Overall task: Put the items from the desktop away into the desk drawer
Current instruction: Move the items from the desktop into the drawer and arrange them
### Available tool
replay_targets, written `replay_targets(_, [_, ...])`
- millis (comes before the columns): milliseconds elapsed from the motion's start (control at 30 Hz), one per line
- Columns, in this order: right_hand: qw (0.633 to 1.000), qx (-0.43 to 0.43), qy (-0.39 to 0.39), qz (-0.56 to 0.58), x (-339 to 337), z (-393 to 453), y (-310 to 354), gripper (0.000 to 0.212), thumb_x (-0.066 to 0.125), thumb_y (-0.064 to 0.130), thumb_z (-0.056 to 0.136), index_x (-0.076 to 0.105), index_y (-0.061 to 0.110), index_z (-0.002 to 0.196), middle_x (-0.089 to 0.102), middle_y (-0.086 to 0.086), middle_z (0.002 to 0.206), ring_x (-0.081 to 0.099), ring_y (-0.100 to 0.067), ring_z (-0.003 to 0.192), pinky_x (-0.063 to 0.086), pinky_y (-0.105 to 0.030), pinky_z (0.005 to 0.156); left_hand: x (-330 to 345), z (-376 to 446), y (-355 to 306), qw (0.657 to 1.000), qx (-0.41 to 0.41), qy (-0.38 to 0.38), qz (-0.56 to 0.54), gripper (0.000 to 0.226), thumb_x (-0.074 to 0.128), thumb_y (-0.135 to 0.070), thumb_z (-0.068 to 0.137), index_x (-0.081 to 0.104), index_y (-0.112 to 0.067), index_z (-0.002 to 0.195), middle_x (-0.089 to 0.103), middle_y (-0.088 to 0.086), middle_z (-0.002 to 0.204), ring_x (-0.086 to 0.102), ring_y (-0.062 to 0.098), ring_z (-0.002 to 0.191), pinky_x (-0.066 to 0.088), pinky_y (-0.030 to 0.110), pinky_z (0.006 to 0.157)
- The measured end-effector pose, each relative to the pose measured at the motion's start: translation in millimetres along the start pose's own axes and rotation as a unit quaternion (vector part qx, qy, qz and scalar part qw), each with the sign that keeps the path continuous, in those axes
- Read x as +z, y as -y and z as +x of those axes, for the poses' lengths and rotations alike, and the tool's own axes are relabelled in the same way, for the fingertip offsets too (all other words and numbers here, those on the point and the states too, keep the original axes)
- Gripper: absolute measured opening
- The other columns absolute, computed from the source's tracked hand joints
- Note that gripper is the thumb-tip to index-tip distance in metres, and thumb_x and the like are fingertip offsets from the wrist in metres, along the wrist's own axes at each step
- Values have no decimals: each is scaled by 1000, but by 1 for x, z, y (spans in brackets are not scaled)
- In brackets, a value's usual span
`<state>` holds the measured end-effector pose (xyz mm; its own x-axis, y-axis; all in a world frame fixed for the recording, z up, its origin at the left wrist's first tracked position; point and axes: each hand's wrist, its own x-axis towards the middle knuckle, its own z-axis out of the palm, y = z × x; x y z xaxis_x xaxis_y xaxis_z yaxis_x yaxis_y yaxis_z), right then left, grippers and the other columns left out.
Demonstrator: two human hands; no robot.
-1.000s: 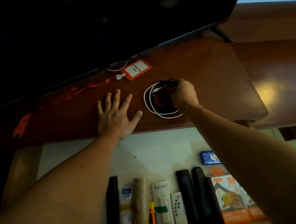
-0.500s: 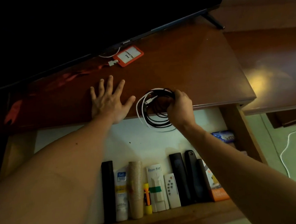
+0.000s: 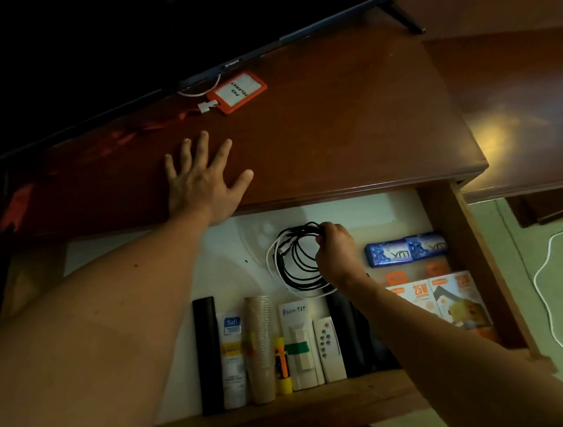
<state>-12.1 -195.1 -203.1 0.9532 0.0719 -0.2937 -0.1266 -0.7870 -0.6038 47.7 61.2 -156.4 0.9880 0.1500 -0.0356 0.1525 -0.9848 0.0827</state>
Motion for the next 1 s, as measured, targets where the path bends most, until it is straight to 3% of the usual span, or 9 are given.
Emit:
replay_targets(200, [996, -15, 54, -70, 21, 24, 7, 29, 50, -5, 89, 58, 2, 117, 55, -18, 118, 58, -35, 96, 46, -34, 77, 1, 1, 1, 1000, 0, -3, 3, 82, 13, -84, 85, 11, -42, 156, 4, 4, 168, 2, 32, 153, 4, 59, 120])
replay_targets(333, [988, -46, 71, -127, 27, 33, 9, 31, 50, 9, 93, 56, 5, 123, 54, -19, 120, 54, -39, 109, 50, -44, 91, 2, 1, 2, 1000, -1, -3, 7, 83, 11, -84, 85, 10, -42, 156, 4, 4, 168, 2, 33, 153, 4, 59, 120])
replay_targets(533, [967, -84, 71, -230, 28, 21, 19, 66, 37, 54, 97, 28, 19, 152, 25, -16, 158, 22, -40, 142, 26, -56, 112, 2, 2, 1, 1000, 1, -5, 4, 83, 12, -84, 85, 11, -42, 156, 5, 5, 168, 2, 33, 153, 5, 60, 119])
replay_targets(700, [959, -48, 129, -248, 41, 13, 27, 90, 29, 86, 81, 10, 38, 156, -1, -12, 166, 2, -44, 149, 13, -69, 112, 0, 1, 0, 1000, 0, -9, 0, 82, 15, -83, 86, 12, -41, 156, 6, 6, 167, 3, 34, 153, 5, 60, 119])
replay_targets(1000, [944, -106, 100, -297, 55, -4, 12, 94, 40, 84, 78, 11, 36, 154, 15, -15, 160, 13, -47, 143, 25, -62, 111, 1, 0, 0, 1000, 2, -6, -2, 81, 15, -82, 86, 12, -41, 156, 4, 5, 168, 1, 33, 153, 3, 59, 120])
